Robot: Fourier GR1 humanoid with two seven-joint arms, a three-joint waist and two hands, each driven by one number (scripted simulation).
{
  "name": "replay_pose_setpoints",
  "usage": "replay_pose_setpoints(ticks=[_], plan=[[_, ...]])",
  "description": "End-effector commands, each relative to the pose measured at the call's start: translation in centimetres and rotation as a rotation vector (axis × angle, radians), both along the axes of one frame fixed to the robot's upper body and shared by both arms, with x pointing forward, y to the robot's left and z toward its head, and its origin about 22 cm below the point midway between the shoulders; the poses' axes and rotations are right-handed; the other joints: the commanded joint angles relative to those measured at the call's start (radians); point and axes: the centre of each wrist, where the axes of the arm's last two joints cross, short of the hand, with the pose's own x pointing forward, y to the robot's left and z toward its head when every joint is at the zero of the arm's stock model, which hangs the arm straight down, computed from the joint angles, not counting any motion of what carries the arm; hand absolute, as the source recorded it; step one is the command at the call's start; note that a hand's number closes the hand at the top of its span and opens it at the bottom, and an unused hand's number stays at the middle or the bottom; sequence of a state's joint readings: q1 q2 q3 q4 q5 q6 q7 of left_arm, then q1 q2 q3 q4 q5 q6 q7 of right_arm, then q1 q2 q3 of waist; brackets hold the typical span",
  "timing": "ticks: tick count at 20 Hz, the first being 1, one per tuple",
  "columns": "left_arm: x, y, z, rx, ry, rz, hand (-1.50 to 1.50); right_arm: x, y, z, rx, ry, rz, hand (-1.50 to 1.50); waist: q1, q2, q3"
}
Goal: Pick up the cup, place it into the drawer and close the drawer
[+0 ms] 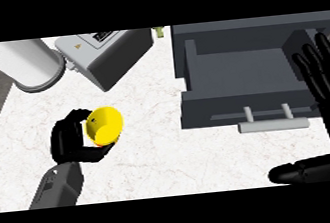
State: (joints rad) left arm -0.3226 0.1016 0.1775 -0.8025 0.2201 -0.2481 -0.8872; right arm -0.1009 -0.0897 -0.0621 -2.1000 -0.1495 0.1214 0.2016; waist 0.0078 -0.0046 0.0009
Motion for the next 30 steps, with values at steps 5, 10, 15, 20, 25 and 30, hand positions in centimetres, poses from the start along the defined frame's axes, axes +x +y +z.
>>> replay_pose_setpoints(ticks=[5, 10, 15, 20, 25, 30], plan=[[1.4, -1.8, 8.4, 0.004, -0.087, -0.149, 1.50, -1.1, 0.5, -1.0, 0.013, 0.001, 0.009, -1.50, 0.001, -0.001, 0.000], [2.2, -5.5, 14.0, -0.029, -0.098, -0.157, 1.50, -1.0, -1.6, -0.3, 0.009, 0.005, -0.006, -1.50, -0.004, 0.001, 0.000], [5.0, -10.2, 19.3, 0.014, -0.134, -0.154, 1.50, -0.9, 0.8, -0.1, 0.001, -0.001, 0.002, -1.50, -0.011, 0.003, -0.001], [6.6, -12.8, 22.4, 0.045, -0.137, -0.164, 1.50, 0.1, -1.2, -1.6, 0.005, 0.004, -0.002, -1.50, -0.016, 0.005, 0.000], [8.3, -13.9, 23.8, 0.093, -0.130, -0.159, 1.50, 0.3, -1.1, -1.5, -0.002, 0.002, -0.004, -1.50, -0.016, 0.006, -0.001], [10.0, -16.3, 26.1, 0.100, -0.099, -0.157, 1.50, 0.1, -2.3, -1.5, -0.003, 0.007, 0.004, -1.50, -0.021, 0.006, 0.000]])
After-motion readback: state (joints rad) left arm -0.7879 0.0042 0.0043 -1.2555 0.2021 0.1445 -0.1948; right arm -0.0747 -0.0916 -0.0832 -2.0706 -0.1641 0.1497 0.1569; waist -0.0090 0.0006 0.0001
